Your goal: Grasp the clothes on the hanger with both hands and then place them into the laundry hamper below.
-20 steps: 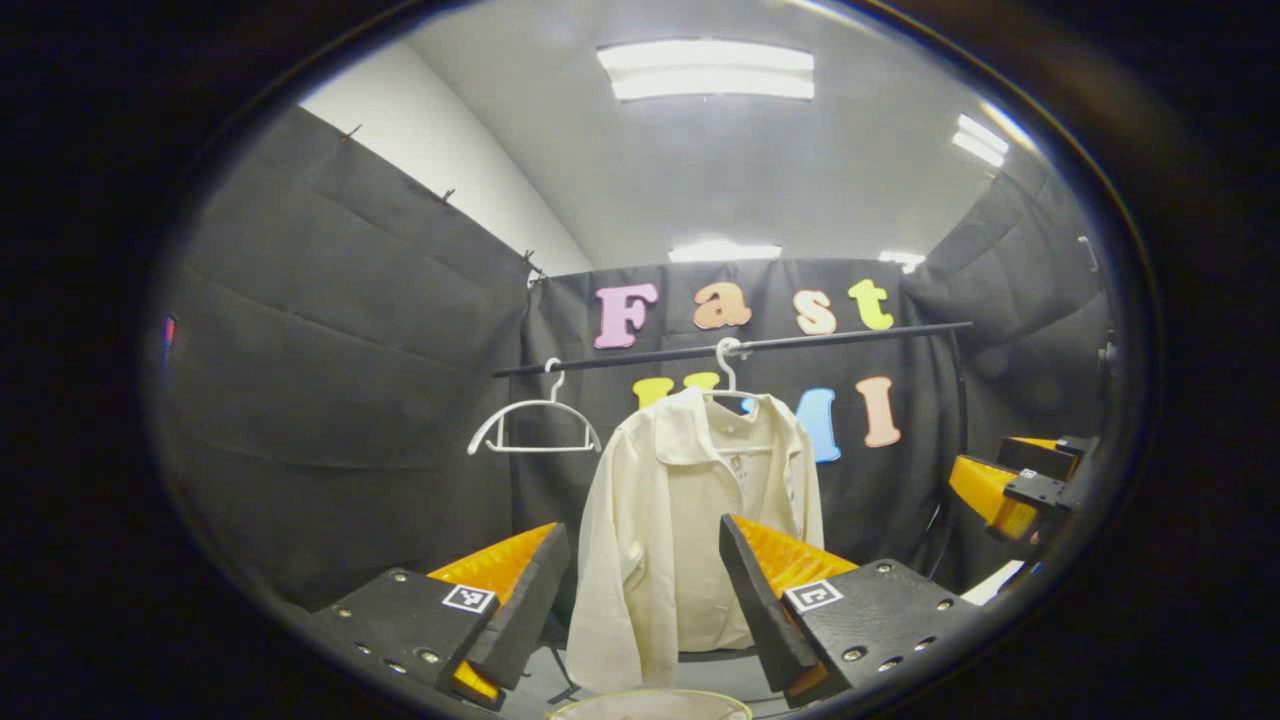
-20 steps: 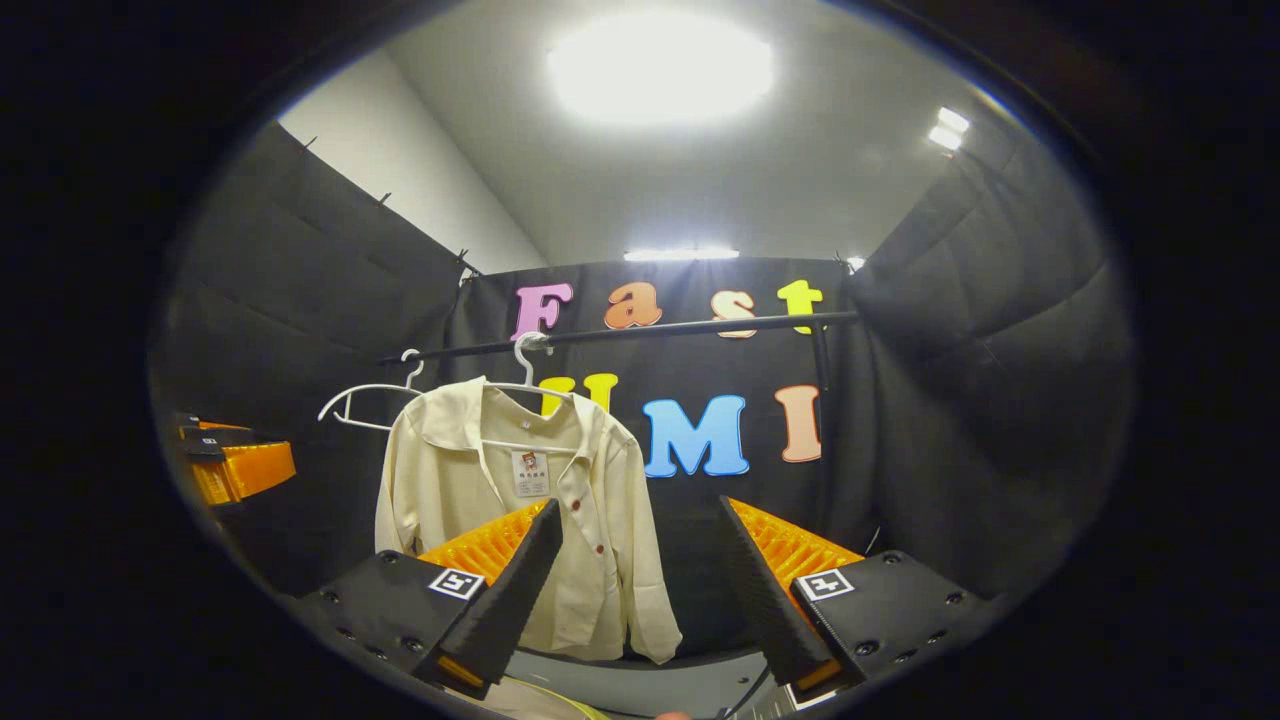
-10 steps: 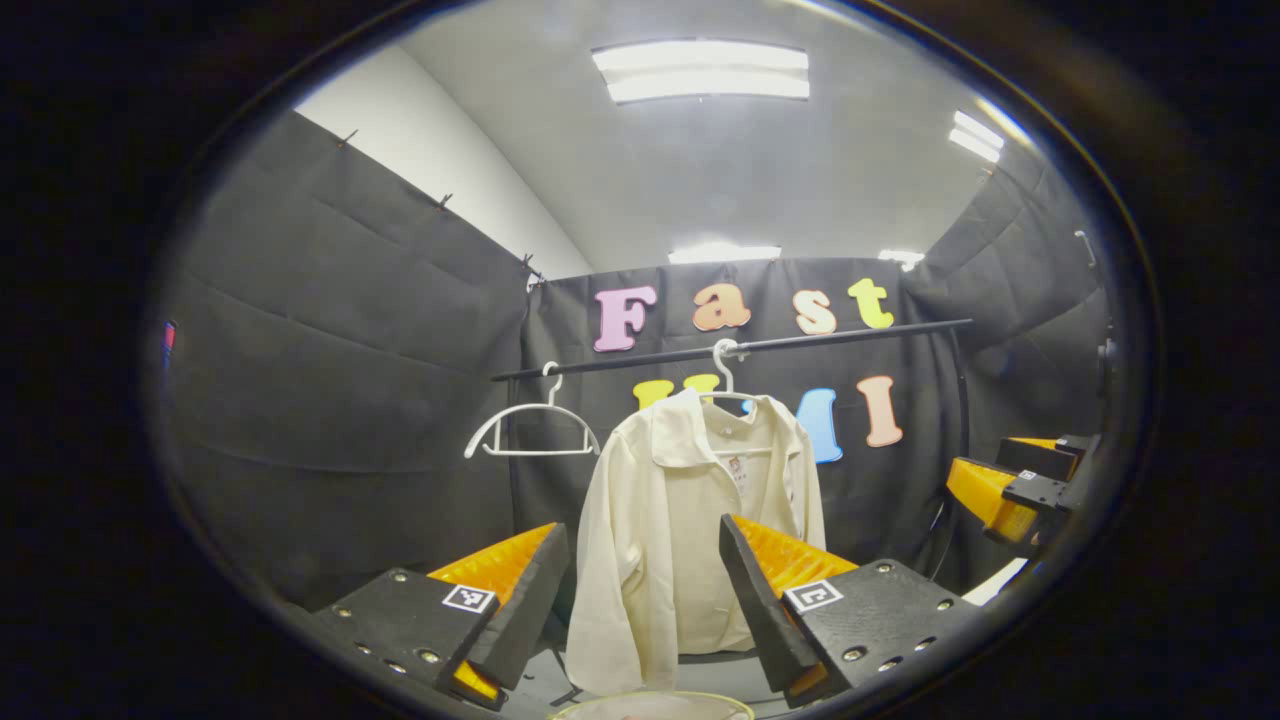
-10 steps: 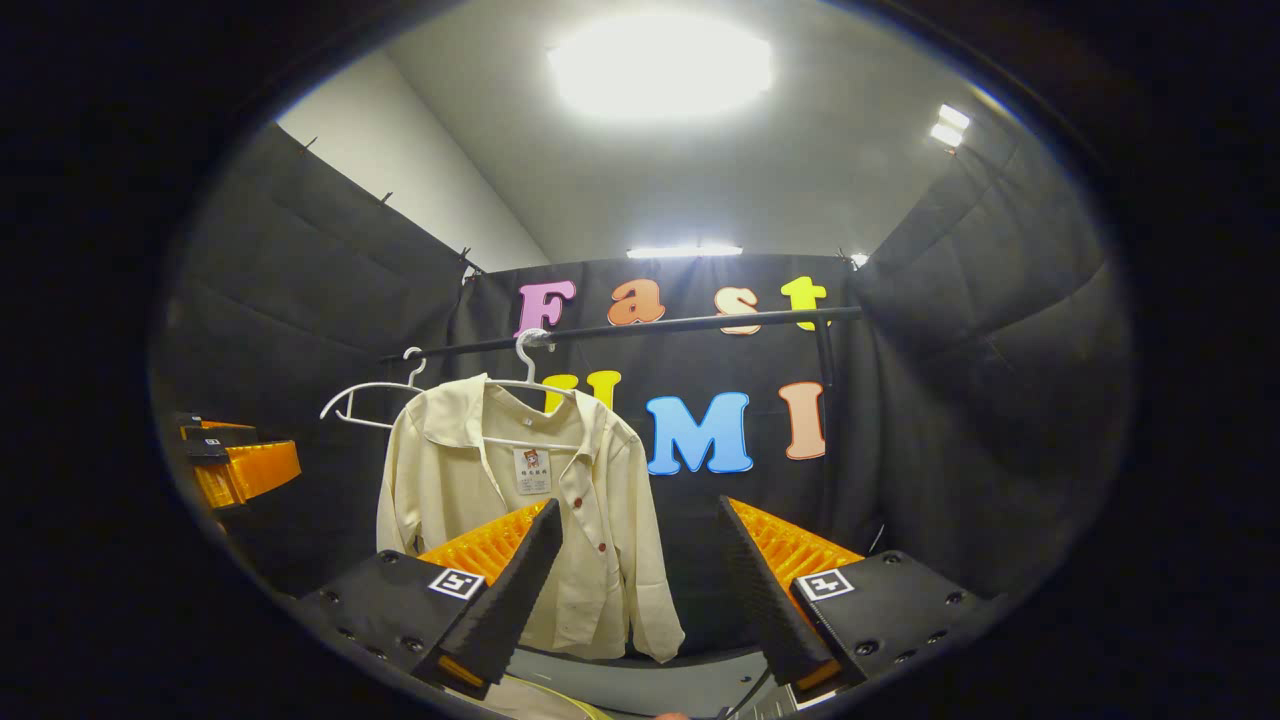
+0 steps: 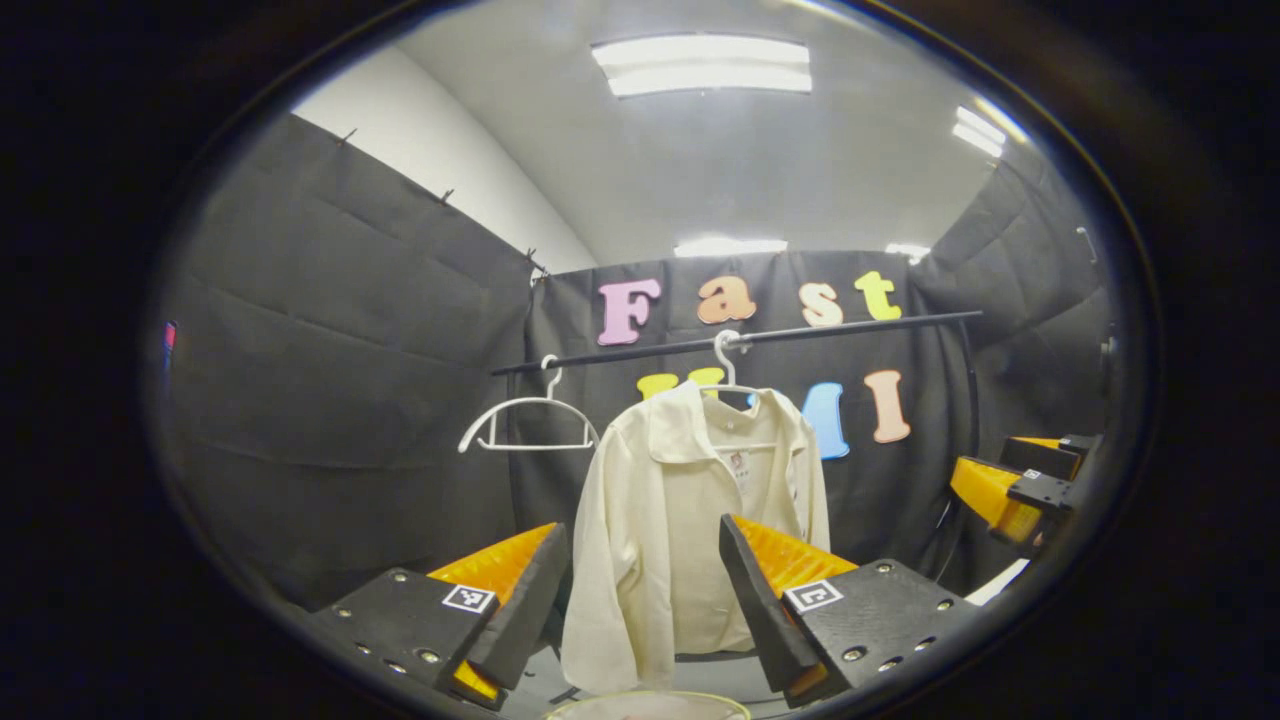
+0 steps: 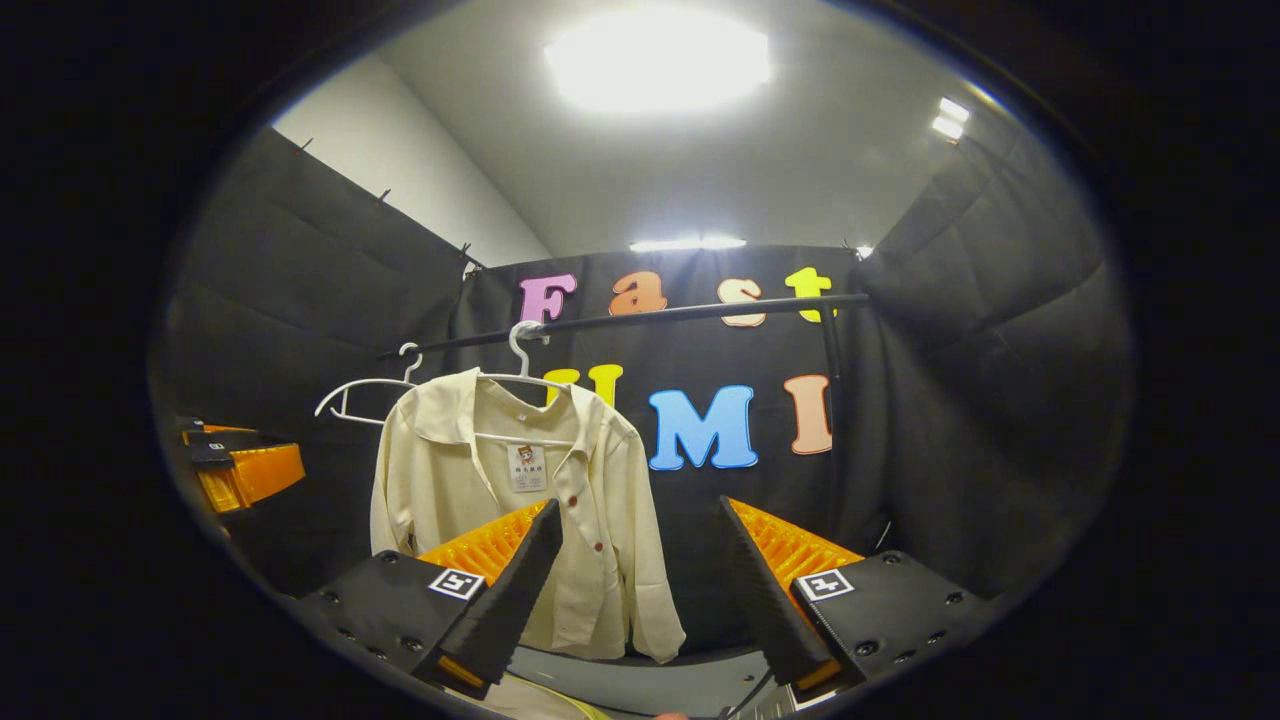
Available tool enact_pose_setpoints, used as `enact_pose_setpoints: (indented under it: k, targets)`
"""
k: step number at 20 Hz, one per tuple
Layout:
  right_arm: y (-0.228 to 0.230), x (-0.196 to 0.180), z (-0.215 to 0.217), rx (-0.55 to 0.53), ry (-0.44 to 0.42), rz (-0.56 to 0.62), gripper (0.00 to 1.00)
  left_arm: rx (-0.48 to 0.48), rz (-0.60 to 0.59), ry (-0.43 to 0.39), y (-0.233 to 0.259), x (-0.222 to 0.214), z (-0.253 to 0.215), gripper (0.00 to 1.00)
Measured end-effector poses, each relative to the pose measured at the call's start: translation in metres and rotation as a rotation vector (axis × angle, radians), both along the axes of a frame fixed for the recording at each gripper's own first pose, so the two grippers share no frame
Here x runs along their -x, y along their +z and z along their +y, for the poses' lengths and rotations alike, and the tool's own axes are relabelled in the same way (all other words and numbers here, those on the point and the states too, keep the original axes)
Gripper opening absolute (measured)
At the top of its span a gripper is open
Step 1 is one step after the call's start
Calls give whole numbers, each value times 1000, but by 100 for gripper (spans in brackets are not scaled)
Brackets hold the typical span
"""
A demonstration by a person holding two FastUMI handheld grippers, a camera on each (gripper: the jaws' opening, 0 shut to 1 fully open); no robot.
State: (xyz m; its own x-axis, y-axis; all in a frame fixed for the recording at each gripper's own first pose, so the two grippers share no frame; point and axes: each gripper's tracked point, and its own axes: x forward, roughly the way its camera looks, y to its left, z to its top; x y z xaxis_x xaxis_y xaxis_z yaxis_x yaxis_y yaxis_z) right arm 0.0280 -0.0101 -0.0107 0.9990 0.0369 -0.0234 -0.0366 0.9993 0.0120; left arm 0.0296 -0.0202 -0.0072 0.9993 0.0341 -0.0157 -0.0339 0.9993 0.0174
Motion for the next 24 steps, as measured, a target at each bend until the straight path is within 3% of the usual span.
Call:
enact_pose_setpoints:
  k: [13, 24]
  targets:
    - [0, -93, 0, -32, 97, -22, 96, -12, 9, 59, -21, -90, -27, 89]
    - [-24, -184, 39, -81, 250, -1, 98, -64, 20, 64, -39, -187, -62, 89]
